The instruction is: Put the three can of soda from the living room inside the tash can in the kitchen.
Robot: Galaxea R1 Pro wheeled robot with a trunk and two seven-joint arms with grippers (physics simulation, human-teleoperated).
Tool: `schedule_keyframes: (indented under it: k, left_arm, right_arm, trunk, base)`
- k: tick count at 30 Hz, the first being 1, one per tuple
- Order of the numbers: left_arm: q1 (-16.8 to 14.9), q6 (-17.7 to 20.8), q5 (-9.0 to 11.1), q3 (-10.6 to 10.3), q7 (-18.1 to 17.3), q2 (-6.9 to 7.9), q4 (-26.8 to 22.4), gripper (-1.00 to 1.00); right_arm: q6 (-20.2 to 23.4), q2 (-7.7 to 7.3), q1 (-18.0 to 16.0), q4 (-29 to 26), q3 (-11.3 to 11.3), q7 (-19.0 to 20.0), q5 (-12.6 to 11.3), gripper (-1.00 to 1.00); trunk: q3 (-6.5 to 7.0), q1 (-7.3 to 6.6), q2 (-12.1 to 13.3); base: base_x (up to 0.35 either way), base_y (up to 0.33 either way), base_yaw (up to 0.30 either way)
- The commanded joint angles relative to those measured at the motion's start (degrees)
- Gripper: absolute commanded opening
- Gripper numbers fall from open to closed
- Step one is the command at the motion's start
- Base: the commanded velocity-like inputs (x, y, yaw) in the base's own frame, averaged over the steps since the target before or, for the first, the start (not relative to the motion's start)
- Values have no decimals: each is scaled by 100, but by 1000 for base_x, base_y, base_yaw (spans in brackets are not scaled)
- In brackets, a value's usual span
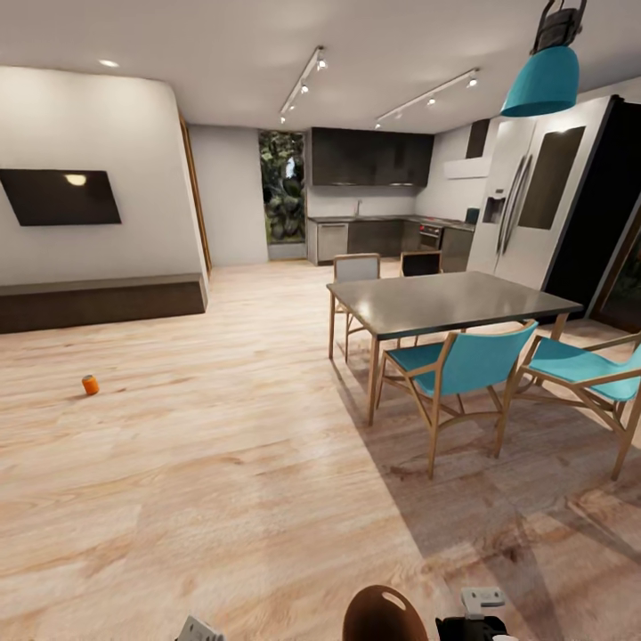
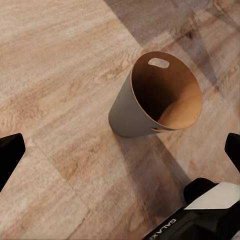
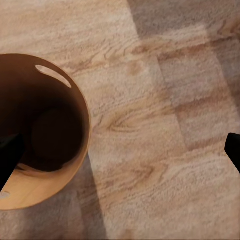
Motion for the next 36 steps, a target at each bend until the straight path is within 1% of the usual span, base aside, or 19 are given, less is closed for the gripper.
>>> schedule_keyframes:
  k: [1, 18, 27, 36]
  left_arm:
    - [0, 0, -1, 0, -1, 0, 0, 100]
    - [0, 0, -4, 0, 1, 0, 2, 100]
    - [-2, 0, -4, 0, 2, 0, 2, 100]
    - [0, 0, -4, 0, 2, 0, 2, 100]
  right_arm:
    - [0, 0, 0, 2, -1, 0, 0, 100]
    - [0, 0, 0, 2, 6, 0, 0, 100]
    - [0, 0, 0, 0, 5, 0, 0, 100]
    - [0, 0, 0, 1, 4, 0, 0, 100]
  trunk:
    - [-10, 0, 0]
    - [-167, 0, 0]
    - [-251, 0, 0]
    - [-334, 0, 0]
  base:
    - [51, 34, 0]
    - [34, 20, 0]
    - [117, 0, 0]
    - [17, 0, 0]
